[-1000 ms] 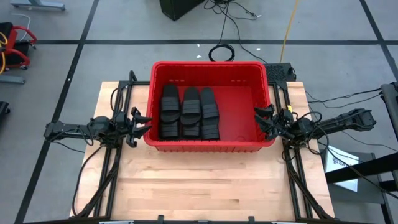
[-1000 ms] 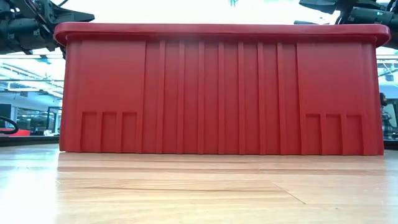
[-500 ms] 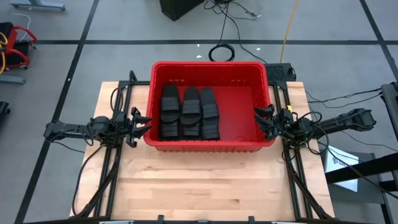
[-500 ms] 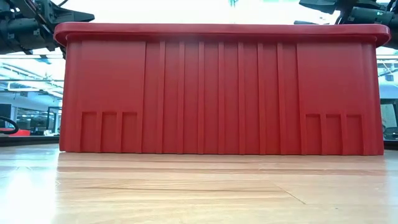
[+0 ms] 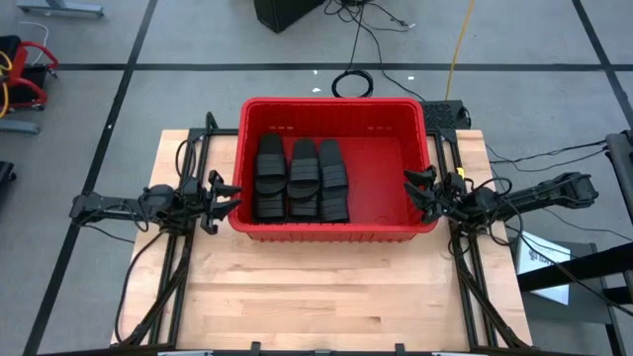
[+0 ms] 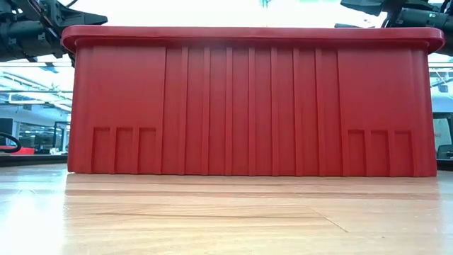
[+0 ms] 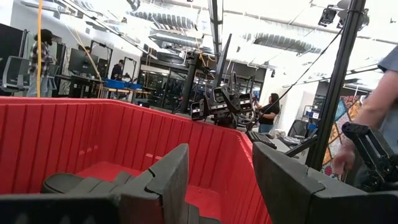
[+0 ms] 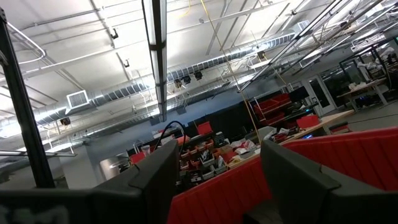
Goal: Pick and place slides into bin
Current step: Return to Home Position
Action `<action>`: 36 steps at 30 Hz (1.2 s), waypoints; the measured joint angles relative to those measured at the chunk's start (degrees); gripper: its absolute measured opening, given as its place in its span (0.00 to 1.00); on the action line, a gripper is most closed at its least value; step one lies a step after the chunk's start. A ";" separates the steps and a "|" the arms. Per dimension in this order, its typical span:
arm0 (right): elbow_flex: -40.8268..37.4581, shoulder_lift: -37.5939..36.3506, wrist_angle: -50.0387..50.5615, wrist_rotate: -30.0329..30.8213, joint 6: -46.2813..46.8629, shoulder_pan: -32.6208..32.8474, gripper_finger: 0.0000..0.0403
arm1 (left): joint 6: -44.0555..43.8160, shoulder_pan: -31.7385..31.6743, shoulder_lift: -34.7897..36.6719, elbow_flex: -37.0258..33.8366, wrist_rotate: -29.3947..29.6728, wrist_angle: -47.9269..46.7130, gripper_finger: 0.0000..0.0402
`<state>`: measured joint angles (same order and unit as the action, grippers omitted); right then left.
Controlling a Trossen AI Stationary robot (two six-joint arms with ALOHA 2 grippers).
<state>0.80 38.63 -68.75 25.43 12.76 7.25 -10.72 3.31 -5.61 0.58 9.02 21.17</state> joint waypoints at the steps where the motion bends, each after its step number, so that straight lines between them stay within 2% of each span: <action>1: 0.00 0.00 0.00 0.00 -0.01 -0.02 0.55 | 0.02 -0.02 0.00 0.00 0.00 0.02 0.46; 36: 0.00 0.01 0.00 0.00 -0.01 -0.01 0.54 | 0.00 -0.01 0.00 0.04 0.00 0.00 0.46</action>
<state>0.80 38.65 -68.75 25.43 12.75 7.24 -10.72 3.30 -5.61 0.62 9.02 21.17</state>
